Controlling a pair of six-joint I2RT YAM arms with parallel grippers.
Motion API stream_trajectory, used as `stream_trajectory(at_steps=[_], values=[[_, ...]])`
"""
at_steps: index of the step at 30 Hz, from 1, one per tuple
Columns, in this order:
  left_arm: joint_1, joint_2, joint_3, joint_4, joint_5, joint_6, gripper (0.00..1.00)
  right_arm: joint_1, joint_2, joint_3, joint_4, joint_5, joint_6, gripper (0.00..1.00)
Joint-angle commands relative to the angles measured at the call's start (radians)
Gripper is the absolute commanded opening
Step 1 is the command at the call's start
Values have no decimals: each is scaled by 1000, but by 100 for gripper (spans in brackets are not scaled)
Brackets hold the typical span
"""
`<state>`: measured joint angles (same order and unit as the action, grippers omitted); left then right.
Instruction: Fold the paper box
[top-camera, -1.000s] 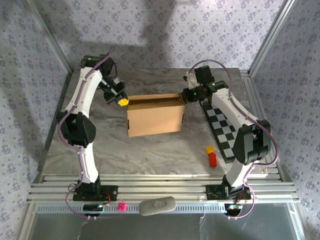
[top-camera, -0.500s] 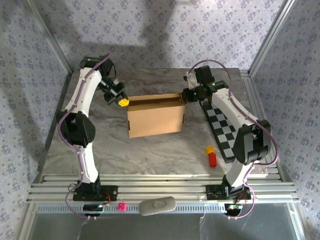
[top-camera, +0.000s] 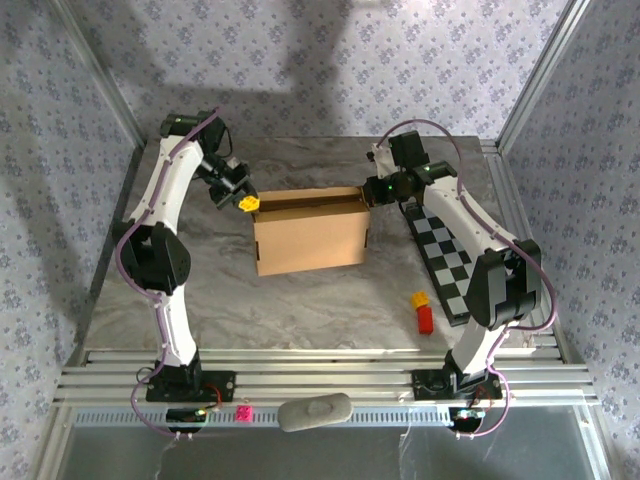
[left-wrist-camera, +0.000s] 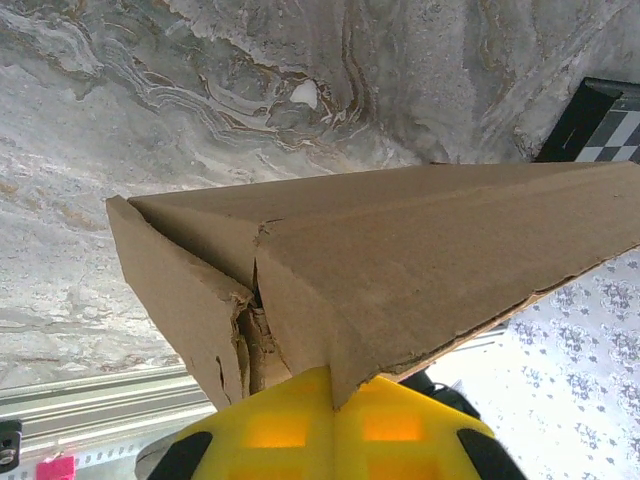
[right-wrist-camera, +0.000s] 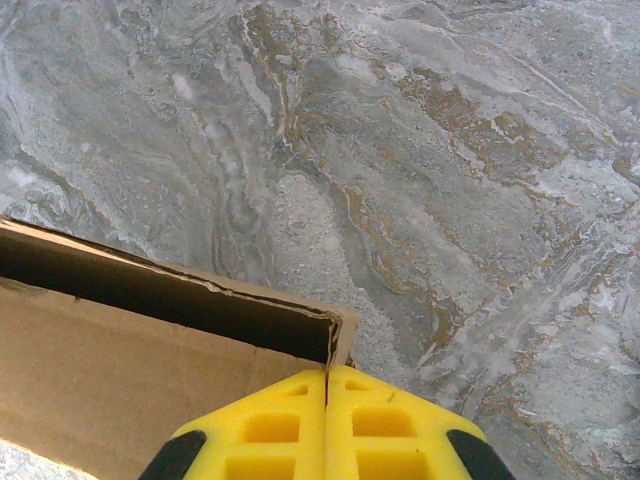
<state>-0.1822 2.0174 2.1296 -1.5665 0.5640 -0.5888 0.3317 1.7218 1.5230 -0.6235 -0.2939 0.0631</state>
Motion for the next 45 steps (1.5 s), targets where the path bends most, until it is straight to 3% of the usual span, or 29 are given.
stream_trajectory(at_steps=[1,16,30,45], values=[[0,-48,-26,-5,32,-4,0,4,-4,28,-18,-22,4,0],[6,-91,-75,-25,-6,67,0,7,-3,24,-17,4,13,0],[-42,-169,-219,74,-112,120,0,12,-14,-12,2,30,25,0],[-22,-203,-251,141,-78,137,0,13,1,0,-2,51,30,0]])
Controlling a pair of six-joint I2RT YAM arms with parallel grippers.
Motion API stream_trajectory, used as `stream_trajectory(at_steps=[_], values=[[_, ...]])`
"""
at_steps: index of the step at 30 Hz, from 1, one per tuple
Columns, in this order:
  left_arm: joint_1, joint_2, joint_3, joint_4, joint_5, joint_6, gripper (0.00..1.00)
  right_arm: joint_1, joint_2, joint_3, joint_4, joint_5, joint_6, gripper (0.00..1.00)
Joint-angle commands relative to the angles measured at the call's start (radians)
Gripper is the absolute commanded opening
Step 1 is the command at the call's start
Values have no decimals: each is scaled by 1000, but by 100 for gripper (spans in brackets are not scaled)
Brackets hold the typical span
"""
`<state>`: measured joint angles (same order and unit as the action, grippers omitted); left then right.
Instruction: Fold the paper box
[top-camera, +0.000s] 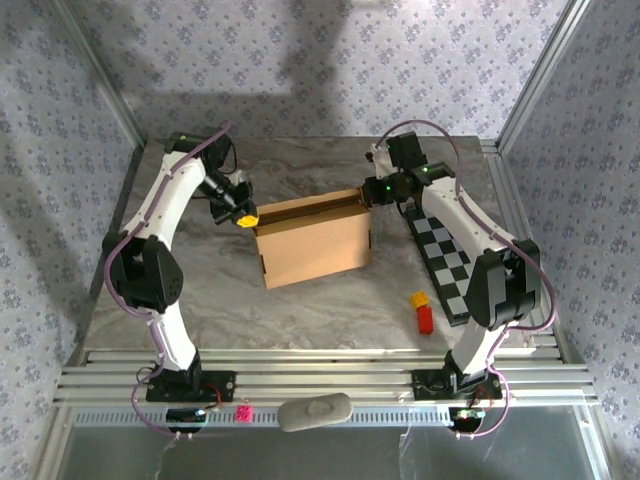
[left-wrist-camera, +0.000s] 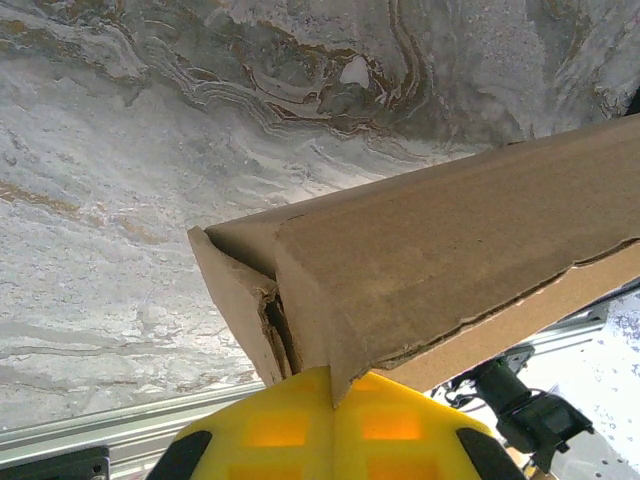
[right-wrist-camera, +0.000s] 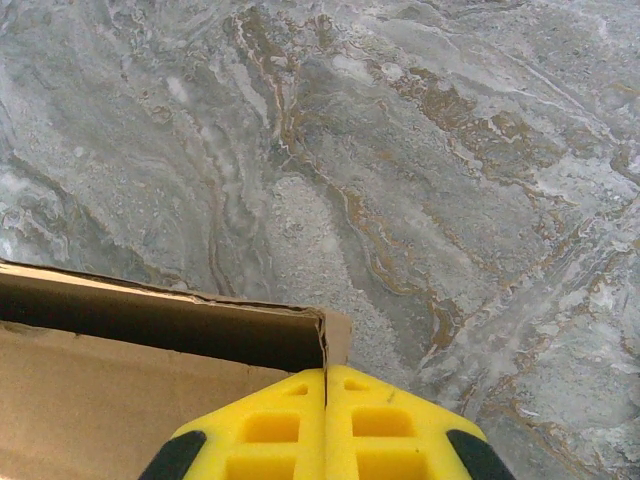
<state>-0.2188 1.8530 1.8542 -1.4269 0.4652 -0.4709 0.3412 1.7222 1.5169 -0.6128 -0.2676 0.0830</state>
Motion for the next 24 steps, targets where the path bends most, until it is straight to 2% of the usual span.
stream_trajectory(at_steps=[1,14,24], values=[[15,-39,26,0,21,21,0,4,1,5,-14,24,11,0],[9,-144,-121,103,-16,72,0,4,-15,-16,-2,48,22,0],[0,-147,-155,102,-15,70,0,8,-20,-15,-10,57,23,0]])
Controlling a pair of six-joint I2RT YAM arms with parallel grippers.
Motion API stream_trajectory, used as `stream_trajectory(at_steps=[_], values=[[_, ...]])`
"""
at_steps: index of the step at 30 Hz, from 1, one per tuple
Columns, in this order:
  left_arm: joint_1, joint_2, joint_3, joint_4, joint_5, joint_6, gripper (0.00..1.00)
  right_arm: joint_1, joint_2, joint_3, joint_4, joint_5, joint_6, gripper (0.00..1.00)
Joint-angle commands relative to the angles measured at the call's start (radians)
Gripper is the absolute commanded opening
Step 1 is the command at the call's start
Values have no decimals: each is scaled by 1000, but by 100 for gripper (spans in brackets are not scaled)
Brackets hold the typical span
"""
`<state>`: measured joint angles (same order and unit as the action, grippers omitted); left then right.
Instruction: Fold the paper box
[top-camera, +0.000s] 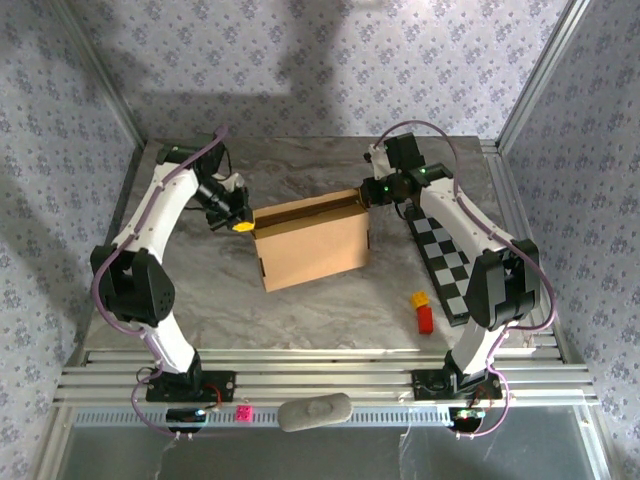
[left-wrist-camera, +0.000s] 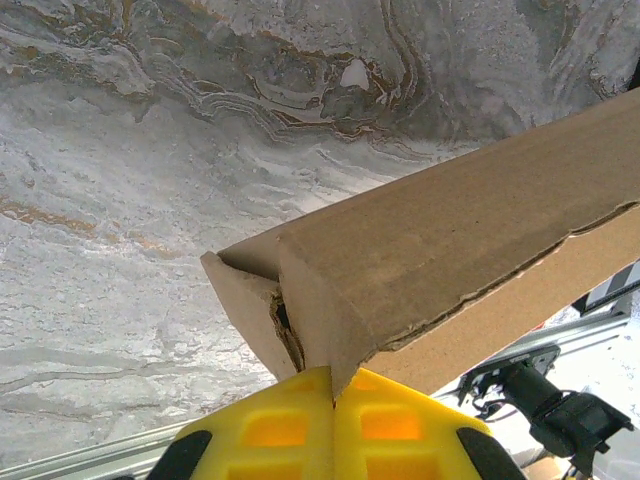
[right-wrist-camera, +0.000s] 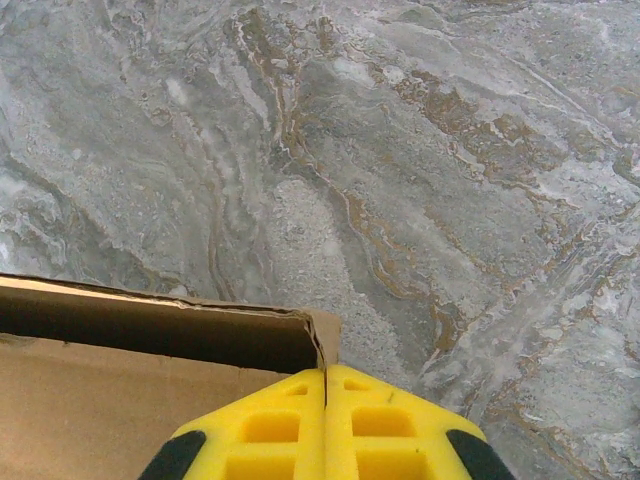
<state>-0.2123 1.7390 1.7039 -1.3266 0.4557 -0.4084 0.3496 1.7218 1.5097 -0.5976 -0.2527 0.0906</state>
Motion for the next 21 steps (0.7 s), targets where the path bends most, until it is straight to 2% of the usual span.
stream_trajectory(at_steps=[1,9,21], values=[[-12,-32,-5,5,-2,4,0,0,-20,-8,-25,44,15,0],[-59,-55,-56,46,-51,-35,0,4,-37,-26,-10,69,27,0],[-104,-159,-208,254,-101,-119,0,0,-117,-141,111,77,49,0]])
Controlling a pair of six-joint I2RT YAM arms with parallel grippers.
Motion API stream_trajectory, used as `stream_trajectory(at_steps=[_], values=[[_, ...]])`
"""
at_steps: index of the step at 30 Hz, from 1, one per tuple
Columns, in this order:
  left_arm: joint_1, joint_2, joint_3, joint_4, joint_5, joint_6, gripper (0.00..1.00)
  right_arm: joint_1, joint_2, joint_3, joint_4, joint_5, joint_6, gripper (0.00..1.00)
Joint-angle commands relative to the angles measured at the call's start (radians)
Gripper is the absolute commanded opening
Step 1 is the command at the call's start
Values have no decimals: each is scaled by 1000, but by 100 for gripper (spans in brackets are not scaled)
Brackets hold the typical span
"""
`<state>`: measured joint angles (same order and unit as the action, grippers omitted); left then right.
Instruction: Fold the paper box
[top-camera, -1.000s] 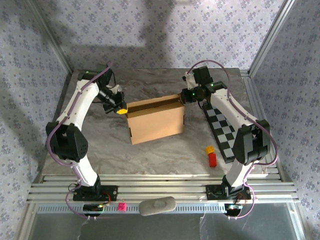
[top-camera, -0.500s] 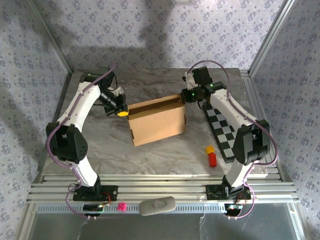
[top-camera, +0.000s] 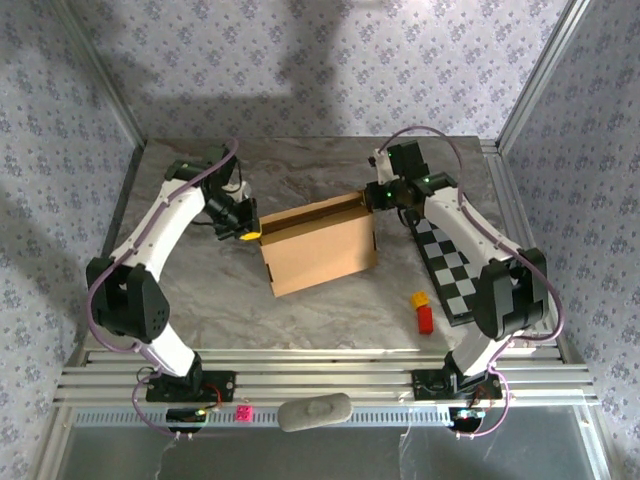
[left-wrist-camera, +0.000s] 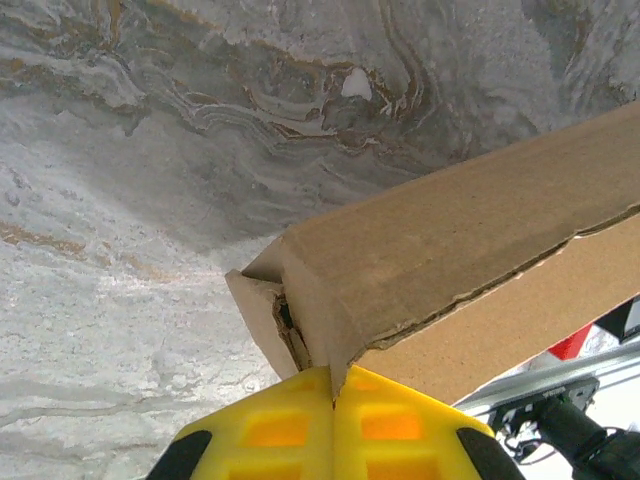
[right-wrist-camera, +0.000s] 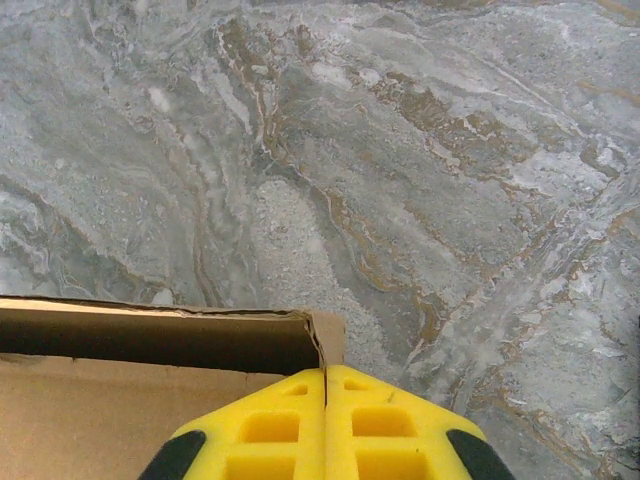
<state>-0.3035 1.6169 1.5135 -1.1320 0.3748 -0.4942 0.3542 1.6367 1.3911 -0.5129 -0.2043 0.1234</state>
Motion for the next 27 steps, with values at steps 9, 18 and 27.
stream_trajectory(at_steps=[9,18,27], values=[[-61,-81,-70,104,-78,-84,0,-6,-86,-100,108,43,38,0],[-102,-190,-178,202,-182,-65,0,-6,-149,-186,182,61,51,0],[-145,-242,-286,301,-226,-38,0,1,-170,-261,234,63,61,0]])
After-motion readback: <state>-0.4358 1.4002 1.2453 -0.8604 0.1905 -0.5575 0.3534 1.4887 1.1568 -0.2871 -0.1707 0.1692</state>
